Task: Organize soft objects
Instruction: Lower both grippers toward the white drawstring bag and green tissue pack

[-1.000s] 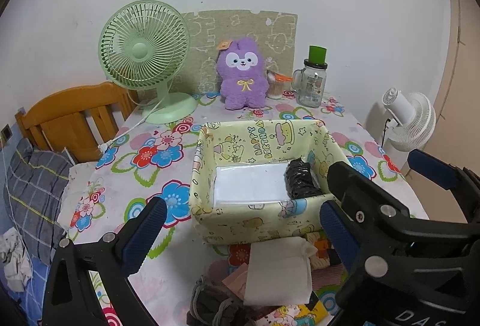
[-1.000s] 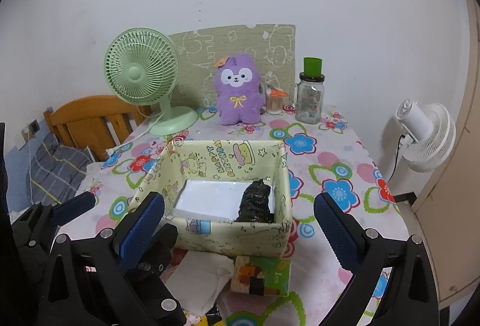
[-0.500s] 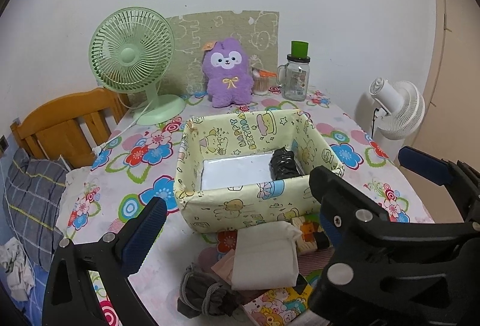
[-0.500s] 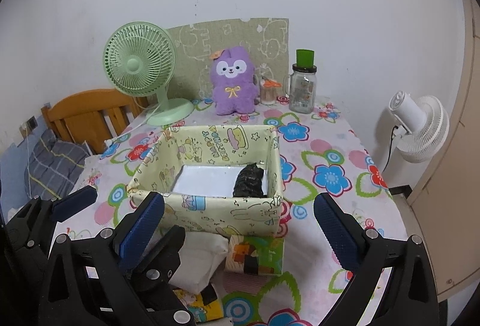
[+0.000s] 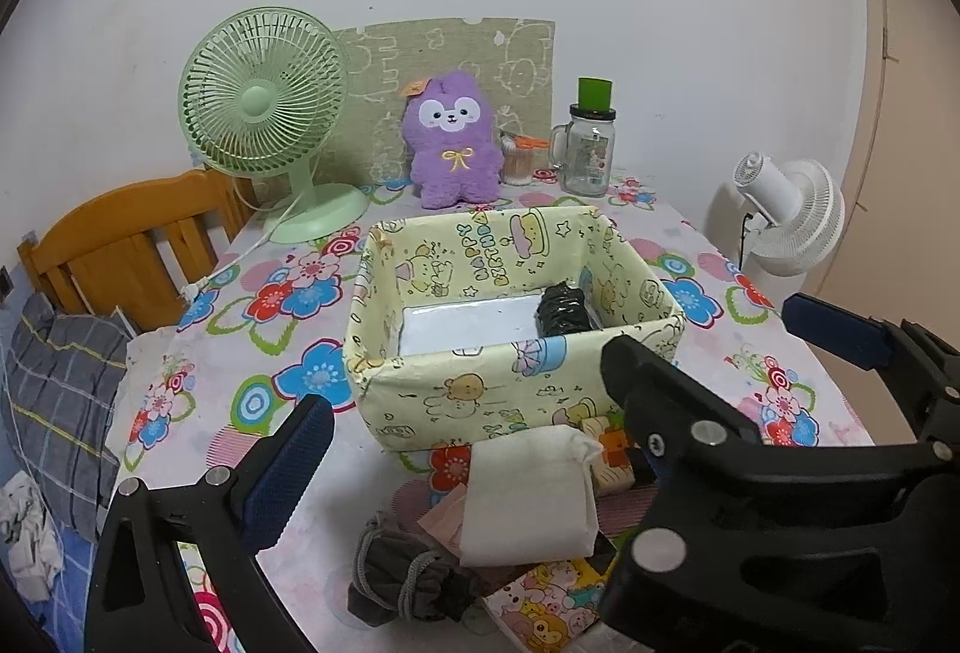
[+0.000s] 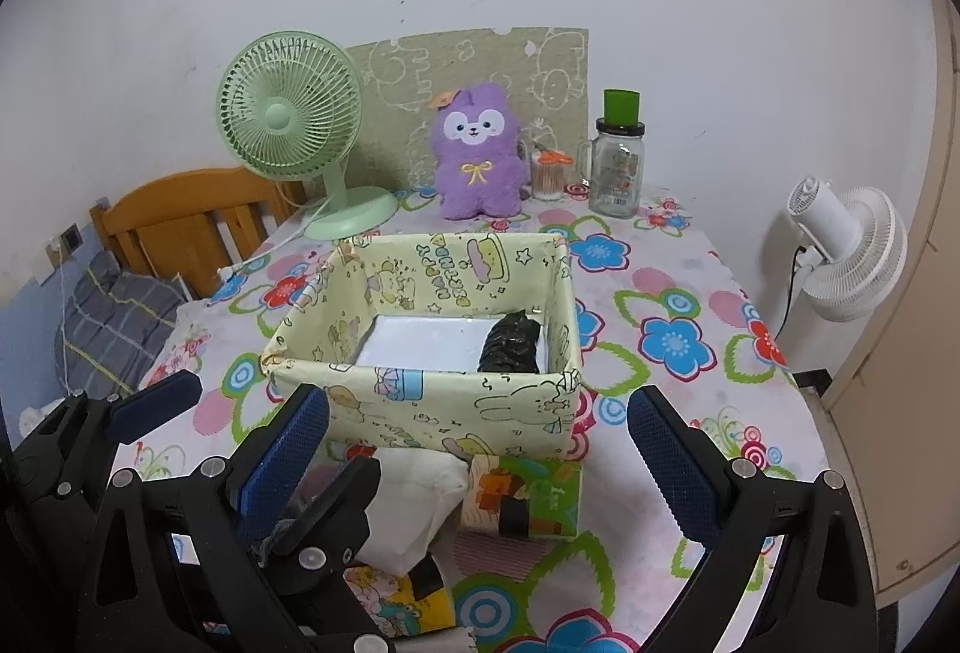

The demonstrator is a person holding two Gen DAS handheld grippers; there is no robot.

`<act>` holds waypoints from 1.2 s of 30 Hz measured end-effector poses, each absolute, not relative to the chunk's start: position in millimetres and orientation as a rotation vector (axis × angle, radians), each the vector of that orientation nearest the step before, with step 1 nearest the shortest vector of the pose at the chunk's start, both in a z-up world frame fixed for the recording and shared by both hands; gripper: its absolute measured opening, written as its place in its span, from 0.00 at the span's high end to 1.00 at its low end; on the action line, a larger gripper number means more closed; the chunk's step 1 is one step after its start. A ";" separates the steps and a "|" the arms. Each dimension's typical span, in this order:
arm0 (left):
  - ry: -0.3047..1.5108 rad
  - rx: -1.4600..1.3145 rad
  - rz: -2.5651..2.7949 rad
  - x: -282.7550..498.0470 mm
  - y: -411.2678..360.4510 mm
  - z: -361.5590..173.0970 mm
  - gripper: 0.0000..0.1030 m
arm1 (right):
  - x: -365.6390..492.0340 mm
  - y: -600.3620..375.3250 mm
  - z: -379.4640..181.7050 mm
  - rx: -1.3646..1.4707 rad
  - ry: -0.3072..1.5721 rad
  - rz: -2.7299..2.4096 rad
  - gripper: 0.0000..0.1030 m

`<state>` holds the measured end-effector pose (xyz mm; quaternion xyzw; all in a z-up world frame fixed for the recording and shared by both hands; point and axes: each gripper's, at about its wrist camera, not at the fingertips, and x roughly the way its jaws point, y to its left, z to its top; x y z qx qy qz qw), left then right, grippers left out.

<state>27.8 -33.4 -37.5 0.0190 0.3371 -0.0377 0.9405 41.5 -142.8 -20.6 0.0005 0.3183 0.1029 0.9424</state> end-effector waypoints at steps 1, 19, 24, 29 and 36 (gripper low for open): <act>0.686 0.037 -0.080 26.4 -33.5 -38.4 0.00 | 40.9 -142.5 -21.9 -0.001 0.647 0.212 0.02; 0.687 0.045 -0.114 16.7 -43.8 -60.9 0.00 | 26.1 -152.9 -45.3 0.009 0.647 0.195 0.02; 0.699 0.047 -0.116 13.2 -46.5 -67.8 0.00 | 22.5 -155.3 -54.6 0.021 0.664 0.201 0.02; 0.711 0.047 -0.113 10.3 -46.4 -75.9 0.00 | 19.2 -154.9 -63.1 0.024 0.678 0.204 0.02; 0.729 0.041 -0.108 5.4 -45.6 -88.2 0.00 | 16.2 -156.1 -75.9 0.029 0.701 0.208 0.02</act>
